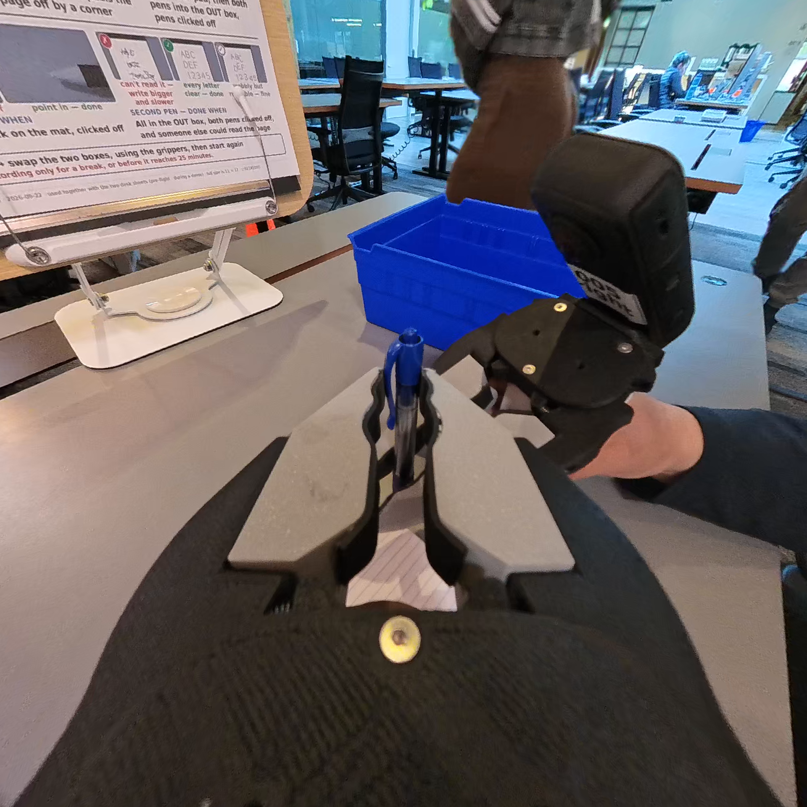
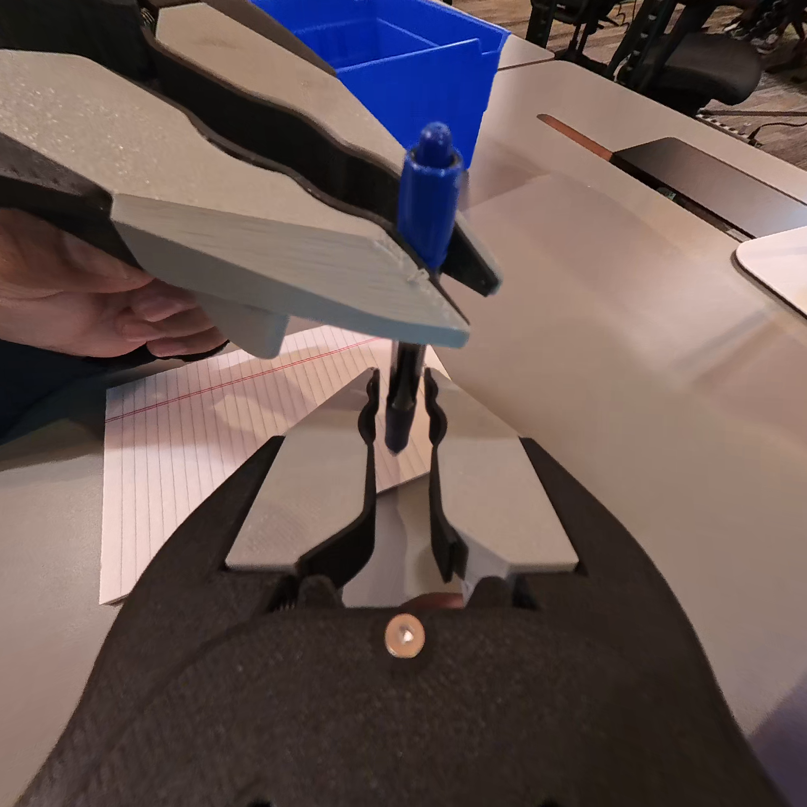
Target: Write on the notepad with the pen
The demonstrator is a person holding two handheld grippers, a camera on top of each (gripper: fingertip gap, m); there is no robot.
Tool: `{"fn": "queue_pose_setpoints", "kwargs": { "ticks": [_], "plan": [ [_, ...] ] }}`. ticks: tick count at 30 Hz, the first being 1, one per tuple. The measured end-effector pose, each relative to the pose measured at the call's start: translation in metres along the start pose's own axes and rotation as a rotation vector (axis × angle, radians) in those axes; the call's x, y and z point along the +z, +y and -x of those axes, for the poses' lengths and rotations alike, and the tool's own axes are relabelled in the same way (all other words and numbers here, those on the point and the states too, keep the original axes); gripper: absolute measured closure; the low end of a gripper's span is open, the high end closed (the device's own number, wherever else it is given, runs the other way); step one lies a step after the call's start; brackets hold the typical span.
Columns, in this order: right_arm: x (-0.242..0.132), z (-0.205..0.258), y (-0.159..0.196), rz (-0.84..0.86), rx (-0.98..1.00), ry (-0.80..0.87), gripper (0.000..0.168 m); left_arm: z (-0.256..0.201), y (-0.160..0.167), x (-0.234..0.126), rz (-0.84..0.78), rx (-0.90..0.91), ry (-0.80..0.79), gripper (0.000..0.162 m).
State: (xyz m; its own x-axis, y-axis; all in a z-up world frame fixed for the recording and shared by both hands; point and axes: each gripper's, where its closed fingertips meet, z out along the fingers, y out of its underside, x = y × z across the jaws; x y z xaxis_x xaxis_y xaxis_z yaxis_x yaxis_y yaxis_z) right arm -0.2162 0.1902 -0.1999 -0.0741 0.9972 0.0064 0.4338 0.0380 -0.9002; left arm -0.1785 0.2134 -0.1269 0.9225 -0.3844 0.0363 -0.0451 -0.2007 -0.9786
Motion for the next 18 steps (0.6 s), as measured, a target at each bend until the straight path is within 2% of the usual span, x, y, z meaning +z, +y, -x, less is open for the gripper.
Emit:
{"fn": "queue_pose_setpoints", "kwargs": {
  "ticks": [2, 8, 12, 13, 14, 18],
  "plan": [
    [0.000, 0.001, 0.000, 0.001, -0.008, 0.002, 0.163, -0.002, 0.002, 0.001, 0.007, -0.001, 0.008, 0.150],
    [0.001, 0.002, 0.002, 0.016, 0.020, -0.014, 0.164, 0.000, 0.004, 0.004, 0.003, -0.023, 0.007, 0.149],
    [0.001, 0.002, 0.003, 0.005, 0.052, -0.036, 0.164, 0.004, 0.003, 0.003, -0.022, -0.114, 0.008, 0.145],
    [0.001, 0.000, 0.003, 0.003, 0.058, -0.034, 0.164, 0.008, 0.001, -0.001, -0.027, -0.139, 0.002, 0.135],
    [0.000, -0.002, 0.003, -0.002, 0.066, -0.031, 0.165, 0.010, -0.004, -0.007, -0.041, -0.160, 0.000, 0.132],
    [-0.012, -0.006, -0.008, -0.066, 0.103, -0.035, 0.165, 0.012, -0.011, -0.042, -0.015, -0.195, -0.014, 0.130]
  ]
}}
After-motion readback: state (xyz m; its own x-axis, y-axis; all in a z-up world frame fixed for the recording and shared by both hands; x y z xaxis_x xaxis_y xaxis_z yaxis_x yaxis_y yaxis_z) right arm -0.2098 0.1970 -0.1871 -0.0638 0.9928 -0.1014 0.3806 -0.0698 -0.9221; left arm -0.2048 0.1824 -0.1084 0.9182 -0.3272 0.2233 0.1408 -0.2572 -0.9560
